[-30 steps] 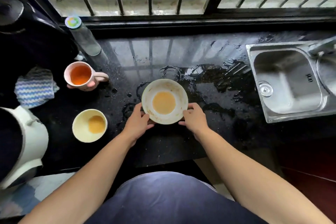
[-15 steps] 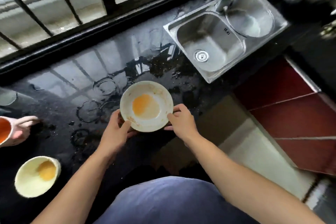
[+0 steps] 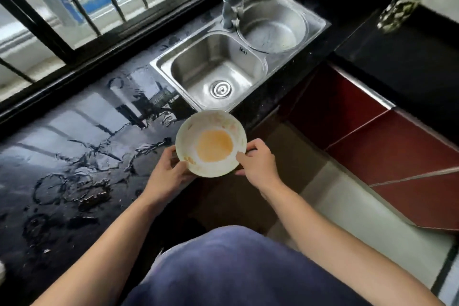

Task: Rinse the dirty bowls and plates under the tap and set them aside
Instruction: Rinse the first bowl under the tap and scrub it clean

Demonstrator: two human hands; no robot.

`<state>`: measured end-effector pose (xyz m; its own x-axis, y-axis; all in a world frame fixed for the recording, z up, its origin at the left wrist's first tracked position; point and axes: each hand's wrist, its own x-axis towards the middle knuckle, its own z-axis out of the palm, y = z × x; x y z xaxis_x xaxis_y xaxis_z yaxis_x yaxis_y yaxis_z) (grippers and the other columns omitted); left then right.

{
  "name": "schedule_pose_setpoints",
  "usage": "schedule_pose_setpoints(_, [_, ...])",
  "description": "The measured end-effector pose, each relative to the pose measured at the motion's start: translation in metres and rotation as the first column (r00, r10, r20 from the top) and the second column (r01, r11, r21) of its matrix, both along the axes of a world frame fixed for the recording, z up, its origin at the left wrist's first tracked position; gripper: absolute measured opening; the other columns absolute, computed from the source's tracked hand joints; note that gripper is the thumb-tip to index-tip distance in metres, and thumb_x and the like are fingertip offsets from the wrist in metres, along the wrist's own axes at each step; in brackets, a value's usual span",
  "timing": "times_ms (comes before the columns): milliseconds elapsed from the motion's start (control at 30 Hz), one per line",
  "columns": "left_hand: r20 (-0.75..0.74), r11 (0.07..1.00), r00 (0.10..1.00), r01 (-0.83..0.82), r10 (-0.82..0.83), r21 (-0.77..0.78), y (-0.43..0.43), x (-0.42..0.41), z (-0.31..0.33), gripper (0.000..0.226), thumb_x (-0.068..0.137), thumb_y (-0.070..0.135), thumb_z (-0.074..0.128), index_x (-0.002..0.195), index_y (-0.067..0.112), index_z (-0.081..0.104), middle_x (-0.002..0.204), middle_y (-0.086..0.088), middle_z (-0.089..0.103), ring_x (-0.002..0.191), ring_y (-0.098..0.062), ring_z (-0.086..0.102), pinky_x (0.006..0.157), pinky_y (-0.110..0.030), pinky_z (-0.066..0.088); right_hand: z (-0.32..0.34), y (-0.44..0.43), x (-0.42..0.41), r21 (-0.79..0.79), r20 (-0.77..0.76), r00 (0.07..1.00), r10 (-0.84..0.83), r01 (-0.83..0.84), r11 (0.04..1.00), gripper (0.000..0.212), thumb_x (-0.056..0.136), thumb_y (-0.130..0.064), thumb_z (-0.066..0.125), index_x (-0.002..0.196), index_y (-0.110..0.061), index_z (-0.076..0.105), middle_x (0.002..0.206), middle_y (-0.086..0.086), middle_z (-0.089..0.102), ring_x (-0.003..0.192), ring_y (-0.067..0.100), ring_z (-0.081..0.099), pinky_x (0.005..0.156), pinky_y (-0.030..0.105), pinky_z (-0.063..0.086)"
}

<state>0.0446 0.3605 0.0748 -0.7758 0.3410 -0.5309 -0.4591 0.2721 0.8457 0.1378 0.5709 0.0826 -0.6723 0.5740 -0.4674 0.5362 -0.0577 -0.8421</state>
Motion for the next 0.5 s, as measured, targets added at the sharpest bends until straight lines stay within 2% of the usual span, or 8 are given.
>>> schedule_pose_setpoints(67, [-0.008,1.000,1.000,0.023,-0.023,-0.012,0.031,0.003,0.004,0.055,0.084,0.022,0.067,0.137,0.028,0.054,0.127,-0.012,0.068,0.104,-0.030,0.078,0.088,-0.045,0.065,0.003,0.032,0.003,0.016,-0.001,1.000,-0.005,0.005,1.000,0.011,0.090,-0.012,0.067,0.093,-0.011,0.057,0.092,0.015,0.067,0.074,0.016,0.070,0.050,0.021,0.057])
schedule_pose_setpoints(167, [-0.029,0.997,0.999,0.044,-0.045,-0.056,0.071,0.002,0.005,0.054,0.087,0.022,0.062,0.139,0.028,0.052,0.125,-0.014,0.067,0.095,-0.029,0.079,0.073,-0.032,0.065,0.006,0.072,0.000,0.039,0.025,1.000,-0.013,0.012,0.999,0.010,0.090,-0.013,0.067,0.092,-0.014,0.057,0.093,0.010,0.067,0.072,0.015,0.070,0.047,0.019,0.055])
schedule_pose_setpoints(233, [-0.027,0.997,0.998,0.048,-0.049,-0.057,0.094,-0.004,0.005,0.053,0.086,0.022,0.062,0.139,0.028,0.052,0.123,-0.016,0.067,0.088,-0.027,0.078,0.071,-0.033,0.062,0.004,0.095,-0.006,0.064,0.035,0.999,-0.018,0.016,0.998,0.011,0.088,-0.015,0.067,0.089,-0.017,0.057,0.088,0.008,0.068,0.064,0.014,0.070,0.044,0.022,0.055])
schedule_pose_setpoints(367, [-0.039,0.995,0.995,0.087,-0.089,-0.052,0.142,-0.028,-0.001,0.051,0.085,0.027,0.061,0.135,0.038,0.056,0.115,-0.008,0.071,0.084,-0.022,0.078,0.076,-0.040,0.066,-0.004,0.137,-0.023,0.052,0.074,0.996,-0.041,0.037,0.998,0.013,0.089,-0.014,0.066,0.090,-0.012,0.053,0.089,0.016,0.069,0.052,0.013,0.071,0.055,0.044,0.062])
schedule_pose_setpoints(433, [-0.041,0.994,0.994,0.106,-0.105,0.023,0.165,-0.047,-0.009,0.042,0.092,0.020,0.060,0.124,0.046,0.062,0.105,0.000,0.076,0.077,-0.016,0.076,0.072,-0.034,0.065,-0.006,0.159,-0.036,0.012,0.082,0.994,-0.079,0.078,0.997,0.014,0.090,-0.013,0.064,0.091,-0.010,0.050,0.091,0.018,0.068,0.052,0.020,0.073,0.064,0.057,0.060])
schedule_pose_setpoints(500, [-0.015,0.986,0.989,0.148,-0.147,0.074,0.191,-0.067,-0.016,0.047,0.100,0.009,0.056,0.115,0.053,0.066,0.095,0.006,0.078,0.072,-0.012,0.074,0.064,-0.027,0.063,-0.002,0.181,-0.050,0.023,0.099,0.989,-0.107,0.106,0.994,0.015,0.090,-0.013,0.064,0.090,-0.013,0.049,0.091,0.019,0.067,0.053,0.023,0.074,0.068,0.062,0.058])
